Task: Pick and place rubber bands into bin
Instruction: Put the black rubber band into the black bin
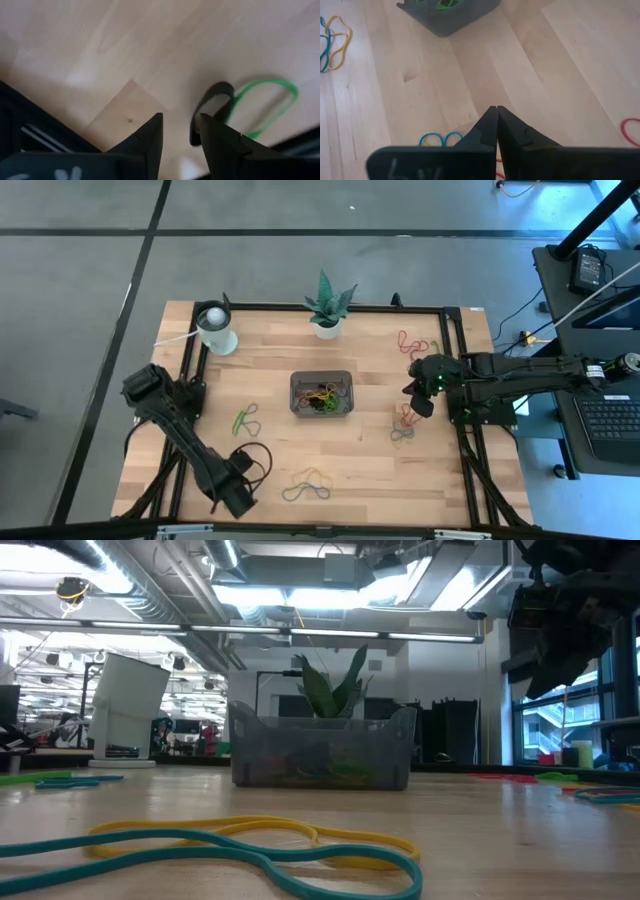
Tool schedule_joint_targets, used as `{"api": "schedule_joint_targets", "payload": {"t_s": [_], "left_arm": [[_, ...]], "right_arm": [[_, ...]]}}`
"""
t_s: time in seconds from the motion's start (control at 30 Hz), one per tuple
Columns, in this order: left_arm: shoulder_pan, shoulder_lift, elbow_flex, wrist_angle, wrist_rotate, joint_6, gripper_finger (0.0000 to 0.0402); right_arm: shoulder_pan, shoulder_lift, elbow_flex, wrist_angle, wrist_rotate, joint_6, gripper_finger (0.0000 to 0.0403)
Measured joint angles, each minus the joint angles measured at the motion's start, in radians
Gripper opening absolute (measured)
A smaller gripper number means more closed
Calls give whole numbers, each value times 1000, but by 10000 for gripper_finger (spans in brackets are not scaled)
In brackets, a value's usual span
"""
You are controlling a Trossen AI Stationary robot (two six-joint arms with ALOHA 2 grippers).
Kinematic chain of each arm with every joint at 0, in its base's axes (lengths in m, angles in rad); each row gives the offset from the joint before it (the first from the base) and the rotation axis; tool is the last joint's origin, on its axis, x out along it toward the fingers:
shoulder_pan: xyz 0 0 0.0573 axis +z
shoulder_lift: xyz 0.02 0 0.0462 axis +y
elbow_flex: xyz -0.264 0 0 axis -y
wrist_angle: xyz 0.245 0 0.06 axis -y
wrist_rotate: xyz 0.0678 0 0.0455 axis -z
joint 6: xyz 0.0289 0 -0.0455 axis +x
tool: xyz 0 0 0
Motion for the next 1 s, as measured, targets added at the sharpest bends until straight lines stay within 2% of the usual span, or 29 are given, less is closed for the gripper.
{"api": "schedule_joint_targets", "payload": {"t_s": [0.4, 0.5, 0.6, 0.7, 0.8, 0.9, 1.0], "left_arm": [[-40, 73, -42, 173, -4, 30, 83], [-43, 78, -47, 184, -5, 30, 58], [-39, 79, -47, 190, -3, 45, 17], [-35, 74, -48, 186, -8, 44, 5], [-35, 48, -51, 162, -74, -8, 3], [-38, -12, -51, 129, -187, -72, 3], [-30, -87, -51, 101, -296, -75, 3]], "right_arm": [[0, 0, 0, 0, -26, 5, 9], [0, 0, 0, 0, -26, 5, 12], [0, 0, 0, 0, -26, 5, 11], [0, 0, 0, 1, -26, 4, 7], [0, 0, 0, 1, -26, 5, 6], [0, 0, 0, 3, -26, 5, 10], [0, 0, 0, 8, -26, 3, 13]]}}
